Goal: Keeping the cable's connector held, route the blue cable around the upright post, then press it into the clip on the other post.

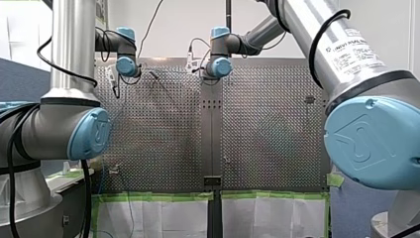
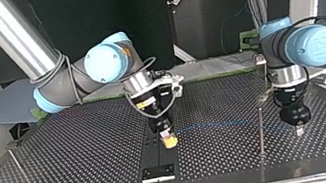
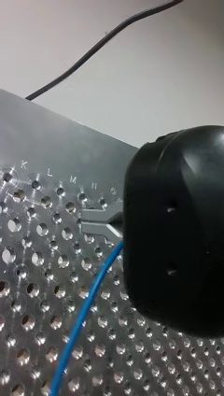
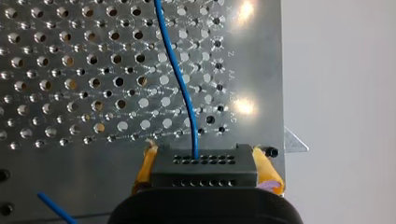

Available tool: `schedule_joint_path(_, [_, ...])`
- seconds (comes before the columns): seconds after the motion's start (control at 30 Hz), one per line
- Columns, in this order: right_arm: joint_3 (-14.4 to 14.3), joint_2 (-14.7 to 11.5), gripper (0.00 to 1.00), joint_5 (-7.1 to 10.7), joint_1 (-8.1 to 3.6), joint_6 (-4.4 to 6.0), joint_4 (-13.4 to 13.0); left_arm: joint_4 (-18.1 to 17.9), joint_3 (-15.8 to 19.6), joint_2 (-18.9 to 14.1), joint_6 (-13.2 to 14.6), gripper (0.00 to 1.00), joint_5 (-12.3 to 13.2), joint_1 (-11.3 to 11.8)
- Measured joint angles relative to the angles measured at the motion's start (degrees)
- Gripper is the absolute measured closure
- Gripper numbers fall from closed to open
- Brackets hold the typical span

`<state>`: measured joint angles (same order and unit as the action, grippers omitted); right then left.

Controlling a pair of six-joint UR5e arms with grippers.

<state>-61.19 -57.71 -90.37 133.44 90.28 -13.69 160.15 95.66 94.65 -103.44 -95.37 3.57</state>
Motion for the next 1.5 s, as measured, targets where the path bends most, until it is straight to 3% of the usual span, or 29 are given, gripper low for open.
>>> schedule_joint_path(0.37, [0.2,1.7,1.00,0.48,-1.04,-0.28,-0.2,0.5,-1.7,2.5,-1.9,1.00,2.8,0.7])
schedule_joint_path(0.57, [0.2,2.2,1.00,0.53,-1.17,-0.50,-0.1,0.3,-1.7,4.1,-2.3,1.00,2.6,0.7])
schedule_joint_path(0.8, [-0.1,2.5,1.00,0.52,-0.95,-1.01,0.2,-0.4,-1.7,4.9,-3.6,1.00,2.8,0.1])
schedule_joint_path(1.1, [-1.3,3.0,1.00,0.27,-0.28,-1.89,0.7,0.1,-1.7,5.7,-7.4,1.00,3.5,-0.6])
schedule_joint_path(1.17, [-1.7,3.2,1.00,0.19,-0.26,-1.98,0.8,0.6,-1.7,5.8,-8.6,0.88,3.3,-0.8])
schedule_joint_path(1.3, [-2.9,3.7,1.00,0.11,-0.24,-2.08,0.8,1.9,-1.7,5.8,-10.8,0.77,1.8,-1.0])
schedule_joint_path(1.37, [-3.5,3.9,1.00,0.08,-0.22,-2.13,0.8,2.5,-1.7,5.8,-11.6,0.63,0.8,-1.0])
schedule_joint_path(1.4, [-3.9,4.0,1.00,0.05,-0.20,-2.18,0.8,2.8,-1.7,5.8,-11.9,0.63,0.5,-1.0])
schedule_joint_path(1.47, [-4.6,4.4,1.00,-0.04,-0.16,-2.34,0.7,3.5,-1.7,5.8,-12.5,0.42,0.1,-1.2])
schedule_joint_path(1.5, [-4.9,4.5,1.00,-0.06,-0.14,-2.39,0.7,3.7,-1.7,5.8,-12.6,0.42,0.0,-1.2])
